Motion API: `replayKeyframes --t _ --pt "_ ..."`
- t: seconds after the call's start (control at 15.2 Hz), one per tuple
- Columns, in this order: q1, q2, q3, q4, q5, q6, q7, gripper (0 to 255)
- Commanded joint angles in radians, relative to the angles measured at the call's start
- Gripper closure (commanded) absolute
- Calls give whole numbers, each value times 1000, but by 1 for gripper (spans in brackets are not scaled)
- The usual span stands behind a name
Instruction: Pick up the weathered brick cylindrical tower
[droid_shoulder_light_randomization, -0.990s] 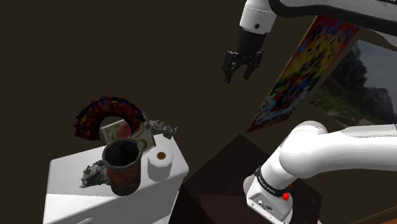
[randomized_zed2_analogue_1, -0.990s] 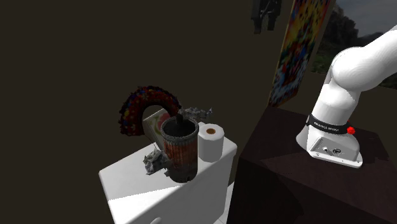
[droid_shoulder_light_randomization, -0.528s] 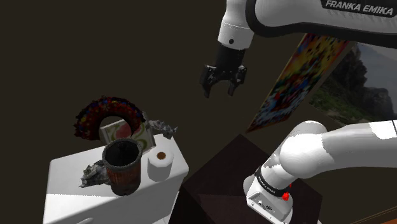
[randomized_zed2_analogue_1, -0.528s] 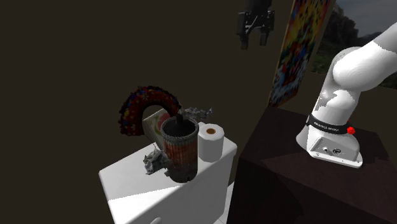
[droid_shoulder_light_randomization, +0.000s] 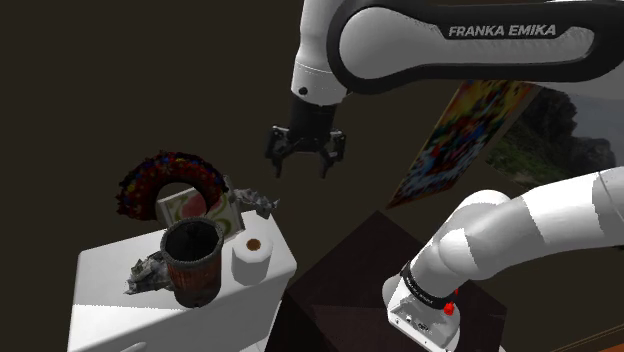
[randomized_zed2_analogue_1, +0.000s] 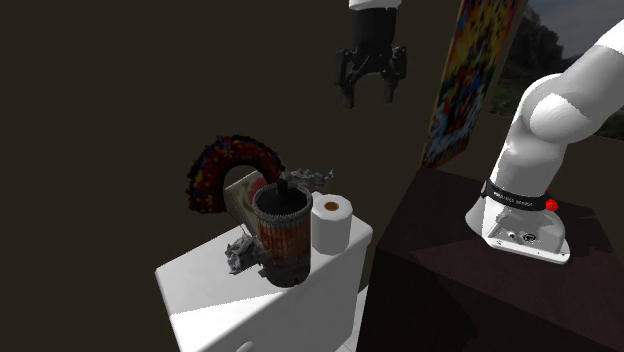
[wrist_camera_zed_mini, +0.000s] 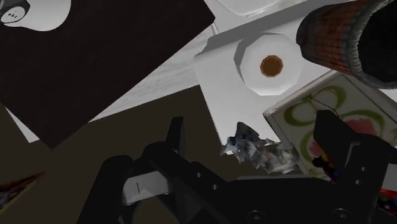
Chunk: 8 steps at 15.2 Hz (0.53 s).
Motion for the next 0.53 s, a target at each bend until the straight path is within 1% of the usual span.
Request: replayKeyframes --t 0.0,0.26,0.46 --pt "-8 54 45 21 19 44 76 0" --pt "-33 187 139 80 25 139 229 0" --pt "-54 303 207 138 -1 210 354 0"
